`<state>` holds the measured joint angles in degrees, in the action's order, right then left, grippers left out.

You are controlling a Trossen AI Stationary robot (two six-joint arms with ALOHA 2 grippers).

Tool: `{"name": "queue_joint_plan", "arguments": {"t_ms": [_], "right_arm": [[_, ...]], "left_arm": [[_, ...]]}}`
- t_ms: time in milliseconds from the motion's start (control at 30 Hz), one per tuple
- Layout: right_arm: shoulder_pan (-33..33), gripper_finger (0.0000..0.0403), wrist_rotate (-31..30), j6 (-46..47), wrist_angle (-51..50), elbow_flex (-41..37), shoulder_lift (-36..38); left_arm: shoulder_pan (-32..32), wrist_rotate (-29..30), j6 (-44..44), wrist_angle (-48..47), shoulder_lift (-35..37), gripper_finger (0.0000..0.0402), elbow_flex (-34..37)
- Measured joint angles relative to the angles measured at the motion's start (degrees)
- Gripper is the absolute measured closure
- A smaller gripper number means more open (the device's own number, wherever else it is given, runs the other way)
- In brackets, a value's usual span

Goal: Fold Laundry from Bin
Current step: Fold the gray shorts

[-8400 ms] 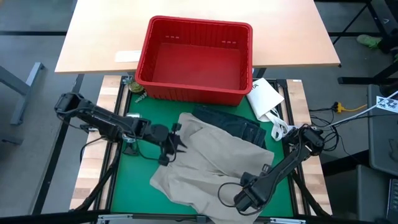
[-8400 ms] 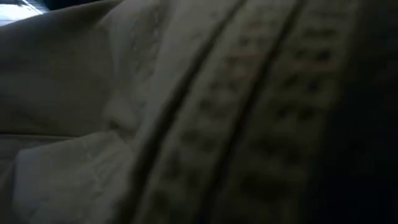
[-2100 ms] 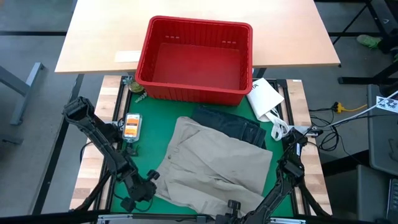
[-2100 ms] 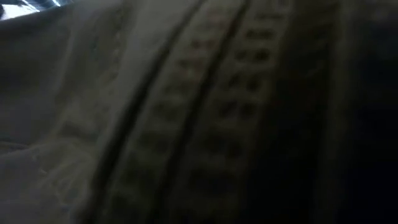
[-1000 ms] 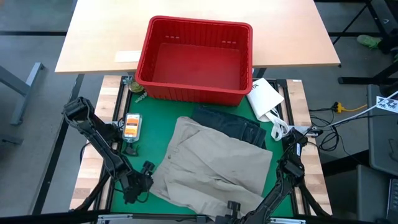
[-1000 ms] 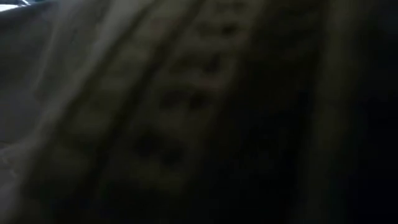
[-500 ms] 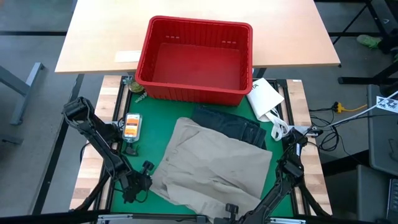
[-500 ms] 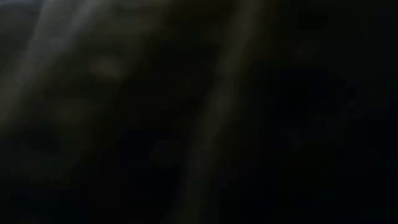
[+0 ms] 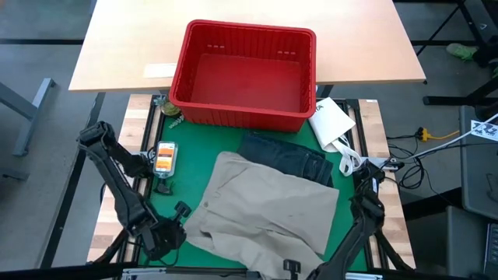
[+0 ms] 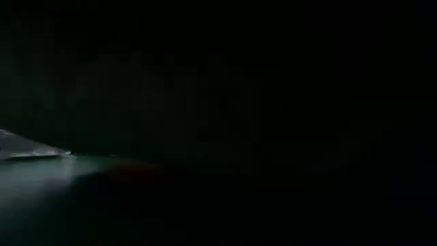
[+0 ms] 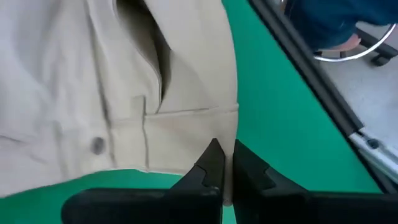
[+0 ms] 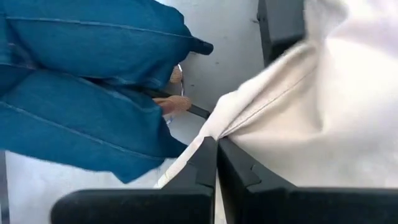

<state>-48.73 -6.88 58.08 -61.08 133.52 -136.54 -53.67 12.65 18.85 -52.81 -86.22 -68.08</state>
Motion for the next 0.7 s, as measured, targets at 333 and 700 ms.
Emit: {"name": "queue_joint_plan", "arguments": {"t_ms": [333, 700], "right_arm": [[0.0, 0.0398, -1.5, 0.1, -18.3, 1.4, 6.4], [0.4, 0.0398, -15.6, 0.8, -28.9, -0.1, 15.0]], "left_arm": [[1.1, 12.0, -1.5, -14.7, 0.8, 0.0400, -9.2], [8.6, 24.5, -1.1, -17.9, 8.4, 0.0400, -9.1]]}}
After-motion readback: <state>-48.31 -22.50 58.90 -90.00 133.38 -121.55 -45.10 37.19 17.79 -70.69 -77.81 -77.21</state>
